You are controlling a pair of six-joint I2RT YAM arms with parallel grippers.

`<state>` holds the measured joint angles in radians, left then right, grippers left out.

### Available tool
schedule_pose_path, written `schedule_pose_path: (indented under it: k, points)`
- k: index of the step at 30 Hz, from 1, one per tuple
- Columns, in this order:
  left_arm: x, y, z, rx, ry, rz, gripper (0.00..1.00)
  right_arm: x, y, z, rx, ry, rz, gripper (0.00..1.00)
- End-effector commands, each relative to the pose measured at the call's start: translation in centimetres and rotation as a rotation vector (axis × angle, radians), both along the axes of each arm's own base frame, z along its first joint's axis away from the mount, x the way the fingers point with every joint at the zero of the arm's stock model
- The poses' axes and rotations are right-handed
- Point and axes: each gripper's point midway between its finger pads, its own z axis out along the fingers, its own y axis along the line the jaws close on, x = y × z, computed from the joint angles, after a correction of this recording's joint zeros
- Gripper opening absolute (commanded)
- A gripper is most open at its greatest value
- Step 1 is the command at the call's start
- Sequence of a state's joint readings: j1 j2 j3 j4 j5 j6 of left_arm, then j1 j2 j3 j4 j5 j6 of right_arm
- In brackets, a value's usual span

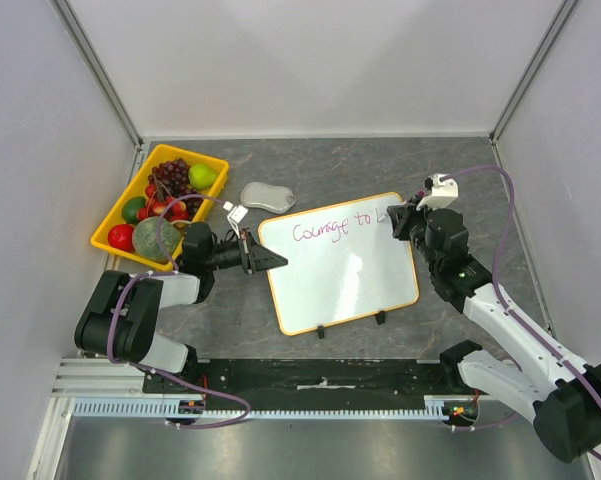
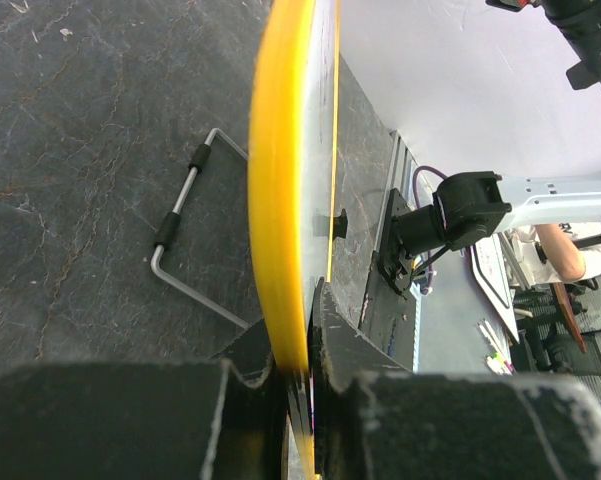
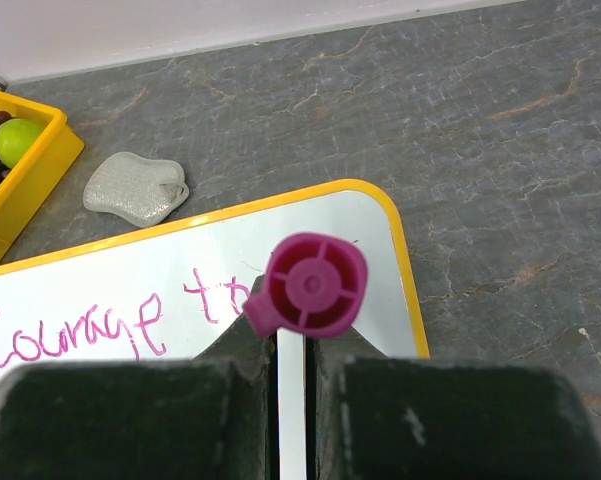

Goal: Write a sentence on the whiteboard

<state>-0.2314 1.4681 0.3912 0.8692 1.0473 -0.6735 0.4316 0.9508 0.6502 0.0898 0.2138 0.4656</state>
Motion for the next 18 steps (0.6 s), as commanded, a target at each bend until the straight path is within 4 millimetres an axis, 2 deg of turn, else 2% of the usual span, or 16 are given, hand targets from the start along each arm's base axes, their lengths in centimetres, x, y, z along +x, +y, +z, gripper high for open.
schedule_pose_path:
  k: [1, 8, 18]
  points:
    - [0.9, 0.4, -2.1, 0.077, -0.085, 0.041, 0.02, 0.2, -0.3, 0.4, -0.015, -0.007, -0.012, 0.0]
    - [0.9, 0.4, -2.1, 0.076, -0.085, 0.04, 0.02, 1.2, 0.1, 2.1, 0.013, -0.043, -0.016, 0.0]
    - [0.9, 0.4, -2.1, 0.077, -0.087, 0.041, 0.02, 1.9, 0.3, 3.2, 0.027, -0.06, -0.028, 0.0]
